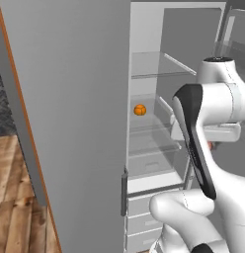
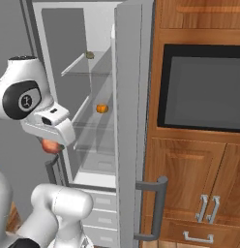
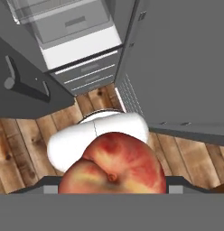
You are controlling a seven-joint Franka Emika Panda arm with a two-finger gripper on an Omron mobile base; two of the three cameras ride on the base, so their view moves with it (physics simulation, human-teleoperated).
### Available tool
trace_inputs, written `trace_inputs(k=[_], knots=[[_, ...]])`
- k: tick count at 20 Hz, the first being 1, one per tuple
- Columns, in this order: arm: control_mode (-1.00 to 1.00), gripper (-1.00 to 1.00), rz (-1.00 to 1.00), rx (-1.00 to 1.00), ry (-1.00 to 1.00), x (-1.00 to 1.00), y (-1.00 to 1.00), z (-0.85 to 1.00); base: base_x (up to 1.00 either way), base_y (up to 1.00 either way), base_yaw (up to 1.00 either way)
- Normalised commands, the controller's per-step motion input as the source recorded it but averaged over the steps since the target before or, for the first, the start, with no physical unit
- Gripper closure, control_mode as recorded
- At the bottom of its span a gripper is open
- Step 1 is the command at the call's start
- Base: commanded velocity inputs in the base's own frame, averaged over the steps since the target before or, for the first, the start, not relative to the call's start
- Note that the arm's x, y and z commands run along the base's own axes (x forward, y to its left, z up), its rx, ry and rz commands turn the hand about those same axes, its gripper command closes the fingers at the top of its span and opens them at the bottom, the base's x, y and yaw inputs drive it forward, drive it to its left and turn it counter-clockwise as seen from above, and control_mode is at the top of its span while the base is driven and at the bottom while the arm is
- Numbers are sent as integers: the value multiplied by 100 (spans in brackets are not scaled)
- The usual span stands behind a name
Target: Pick up the orange and peach from the fridge and place one fruit on each plate on the dining counter.
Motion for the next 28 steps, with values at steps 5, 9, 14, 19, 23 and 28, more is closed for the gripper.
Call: trace_inputs(k=[5,9,14,19,23,28], knots=[[-100,100,0,0,-18,0,0,-33,0,0,0],[-100,100,0,1,-17,0,0,-37,0,0,0],[100,100,0,1,-2,0,0,-15,0,0,0],[100,100,0,0,0,0,0,0,-13,0,0],[100,100,0,0,0,0,0,0,-6,0,-1],[100,100,0,0,0,0,0,0,-51,0,-7]])
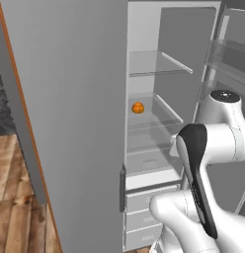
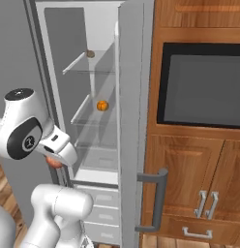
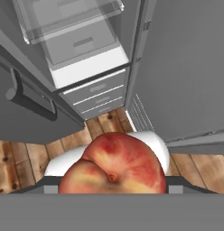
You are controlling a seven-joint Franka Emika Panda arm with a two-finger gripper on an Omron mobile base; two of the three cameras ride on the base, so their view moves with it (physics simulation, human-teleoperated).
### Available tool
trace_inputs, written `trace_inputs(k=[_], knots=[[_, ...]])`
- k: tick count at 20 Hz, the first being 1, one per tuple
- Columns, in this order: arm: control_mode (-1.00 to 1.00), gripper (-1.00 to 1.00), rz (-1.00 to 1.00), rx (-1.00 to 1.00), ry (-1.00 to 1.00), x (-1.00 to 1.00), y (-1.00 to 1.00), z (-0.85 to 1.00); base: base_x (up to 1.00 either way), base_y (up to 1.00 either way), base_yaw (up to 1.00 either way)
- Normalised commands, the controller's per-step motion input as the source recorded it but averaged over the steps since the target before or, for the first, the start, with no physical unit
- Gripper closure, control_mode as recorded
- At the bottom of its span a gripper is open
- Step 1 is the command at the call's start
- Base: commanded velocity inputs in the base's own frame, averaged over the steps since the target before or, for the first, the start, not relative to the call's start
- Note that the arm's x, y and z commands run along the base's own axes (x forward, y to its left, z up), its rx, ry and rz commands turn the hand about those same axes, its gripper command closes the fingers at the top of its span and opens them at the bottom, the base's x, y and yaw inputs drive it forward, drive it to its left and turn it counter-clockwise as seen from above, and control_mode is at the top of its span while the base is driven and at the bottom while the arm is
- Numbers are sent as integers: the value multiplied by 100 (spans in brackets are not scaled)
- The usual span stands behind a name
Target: Pick up the orange and peach from the fridge and place one fruit on each plate on the dining counter.
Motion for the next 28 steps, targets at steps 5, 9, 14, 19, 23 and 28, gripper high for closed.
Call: trace_inputs(k=[5,9,14,19,23,28], knots=[[100,100,0,0,0,0,0,0,-66,1,-6],[100,100,0,0,0,0,0,0,-51,13,-7],[100,100,0,0,0,0,0,0,-35,5,-20],[100,100,0,0,0,0,0,0,-39,0,-43],[100,100,0,0,0,0,0,0,-52,0,-50],[100,100,0,0,0,0,0,0,-69,0,-49]])
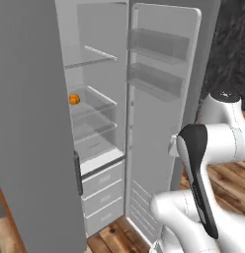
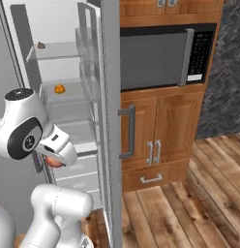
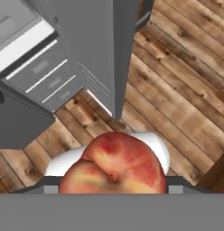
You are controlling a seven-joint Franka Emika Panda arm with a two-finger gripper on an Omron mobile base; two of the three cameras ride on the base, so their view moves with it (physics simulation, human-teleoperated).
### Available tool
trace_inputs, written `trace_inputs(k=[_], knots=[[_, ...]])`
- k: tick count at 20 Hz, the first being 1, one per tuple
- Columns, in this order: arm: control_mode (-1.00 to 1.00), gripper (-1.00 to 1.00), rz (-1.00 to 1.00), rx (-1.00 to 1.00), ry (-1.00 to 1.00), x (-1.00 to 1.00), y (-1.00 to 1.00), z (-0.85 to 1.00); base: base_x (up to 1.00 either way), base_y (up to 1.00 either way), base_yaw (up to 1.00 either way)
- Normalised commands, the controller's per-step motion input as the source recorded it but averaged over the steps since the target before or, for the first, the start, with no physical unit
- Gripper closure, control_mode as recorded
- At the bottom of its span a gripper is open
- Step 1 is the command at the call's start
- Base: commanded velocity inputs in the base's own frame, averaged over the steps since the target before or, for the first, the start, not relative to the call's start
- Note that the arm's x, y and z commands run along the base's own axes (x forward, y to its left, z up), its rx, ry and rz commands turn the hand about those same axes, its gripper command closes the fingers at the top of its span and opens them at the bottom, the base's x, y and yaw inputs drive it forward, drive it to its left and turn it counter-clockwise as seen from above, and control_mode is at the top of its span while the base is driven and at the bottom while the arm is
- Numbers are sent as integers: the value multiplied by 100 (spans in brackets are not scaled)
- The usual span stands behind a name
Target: Pick up the orange and peach from the fridge and place one fruit on each plate on the dining counter.
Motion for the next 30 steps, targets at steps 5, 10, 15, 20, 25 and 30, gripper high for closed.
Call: trace_inputs(k=[5,10,15,20,25,30], knots=[[100,100,0,0,0,0,0,0,-70,0,-55],[100,100,0,0,0,0,0,0,-34,-6,-55],[100,100,0,0,0,0,0,0,-4,-4,-61],[100,100,0,0,0,0,0,0,0,-21,-76],[100,100,0,0,0,0,0,0,14,-23,-74],[100,100,0,0,0,0,0,0,34,-7,-46]])
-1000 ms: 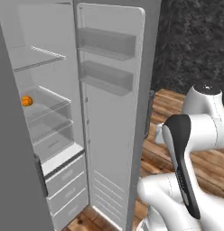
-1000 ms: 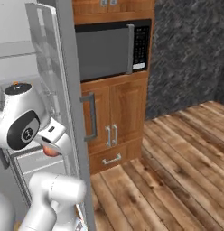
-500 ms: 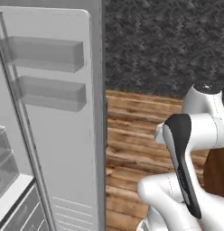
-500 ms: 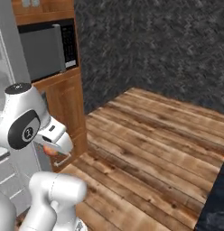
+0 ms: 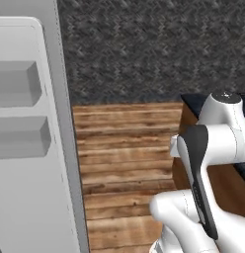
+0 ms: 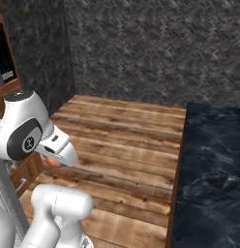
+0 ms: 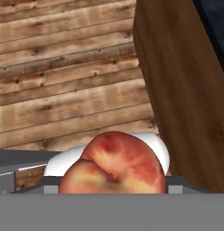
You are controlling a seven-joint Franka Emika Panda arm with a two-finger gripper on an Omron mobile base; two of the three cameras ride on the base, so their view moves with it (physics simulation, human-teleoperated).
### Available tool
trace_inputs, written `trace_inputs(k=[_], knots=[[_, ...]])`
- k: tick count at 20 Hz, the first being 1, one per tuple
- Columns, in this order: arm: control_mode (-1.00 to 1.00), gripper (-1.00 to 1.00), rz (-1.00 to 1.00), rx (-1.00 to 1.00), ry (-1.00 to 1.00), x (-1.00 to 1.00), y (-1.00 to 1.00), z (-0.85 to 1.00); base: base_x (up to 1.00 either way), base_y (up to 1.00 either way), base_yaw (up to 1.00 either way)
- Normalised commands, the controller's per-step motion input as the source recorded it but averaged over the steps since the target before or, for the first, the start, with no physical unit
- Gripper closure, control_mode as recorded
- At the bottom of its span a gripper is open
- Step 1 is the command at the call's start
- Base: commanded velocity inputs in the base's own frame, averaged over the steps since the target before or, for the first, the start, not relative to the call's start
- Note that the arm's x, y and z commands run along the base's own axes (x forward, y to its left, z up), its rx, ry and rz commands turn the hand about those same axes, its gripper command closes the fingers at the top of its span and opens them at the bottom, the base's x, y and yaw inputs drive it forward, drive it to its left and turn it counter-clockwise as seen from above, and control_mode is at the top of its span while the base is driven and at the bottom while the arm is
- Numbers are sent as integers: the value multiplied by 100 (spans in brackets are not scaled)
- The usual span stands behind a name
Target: Pick up the orange and peach from the fridge and place one fruit on each plate on the dining counter.
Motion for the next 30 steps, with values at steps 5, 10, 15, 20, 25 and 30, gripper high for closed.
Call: trace_inputs(k=[5,10,15,20,25,30], knots=[[100,100,0,0,0,0,0,0,17,-21,-38],[100,100,0,0,0,0,0,0,3,-23,-25],[100,100,0,0,0,0,0,0,58,-32,0],[100,100,0,0,0,0,0,0,88,-56,14],[100,100,0,0,0,0,0,0,65,-8,1],[100,100,0,0,0,0,0,0,81,30,-7]])
